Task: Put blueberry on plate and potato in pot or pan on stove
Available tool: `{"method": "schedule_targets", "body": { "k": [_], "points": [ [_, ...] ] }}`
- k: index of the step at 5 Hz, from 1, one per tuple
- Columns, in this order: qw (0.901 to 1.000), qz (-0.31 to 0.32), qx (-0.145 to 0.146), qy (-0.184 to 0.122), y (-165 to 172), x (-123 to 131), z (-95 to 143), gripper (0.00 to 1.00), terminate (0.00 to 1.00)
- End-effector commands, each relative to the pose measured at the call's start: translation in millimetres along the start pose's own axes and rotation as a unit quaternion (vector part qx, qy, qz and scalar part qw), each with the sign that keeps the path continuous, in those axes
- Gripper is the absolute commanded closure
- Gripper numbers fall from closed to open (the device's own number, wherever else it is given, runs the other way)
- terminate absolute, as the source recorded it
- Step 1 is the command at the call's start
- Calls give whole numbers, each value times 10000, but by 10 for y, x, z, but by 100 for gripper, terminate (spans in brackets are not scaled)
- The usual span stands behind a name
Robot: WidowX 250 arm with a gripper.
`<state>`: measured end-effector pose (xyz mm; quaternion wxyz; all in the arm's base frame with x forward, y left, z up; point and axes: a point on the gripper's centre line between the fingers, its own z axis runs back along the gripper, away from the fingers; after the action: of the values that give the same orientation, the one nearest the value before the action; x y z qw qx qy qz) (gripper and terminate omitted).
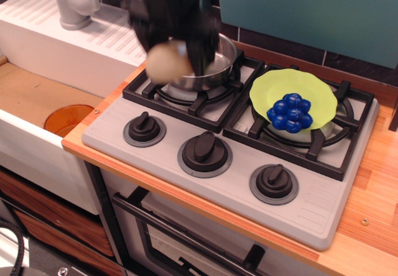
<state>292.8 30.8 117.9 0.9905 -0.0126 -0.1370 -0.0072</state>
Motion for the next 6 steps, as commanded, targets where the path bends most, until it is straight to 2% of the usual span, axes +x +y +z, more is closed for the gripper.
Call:
{"method": "schedule_targets", "body": {
  "k": [1, 2, 3, 4, 5, 6],
  "points": [
    [9990, -387, -53, -222, 261, 712, 37, 100, 0],
    [9985, -470, -85, -268, 340, 923, -51, 100, 0],
    [9983, -470, -157, -294, 354, 989, -189, 100, 0],
    [9985, -379, -185, -334, 308, 935, -294, 100, 0],
    [9990, -249, -190, -322, 230, 838, -291, 0, 0],
    [9993, -154, -124, -328, 128, 715, -229, 0, 0]
  ]
}}
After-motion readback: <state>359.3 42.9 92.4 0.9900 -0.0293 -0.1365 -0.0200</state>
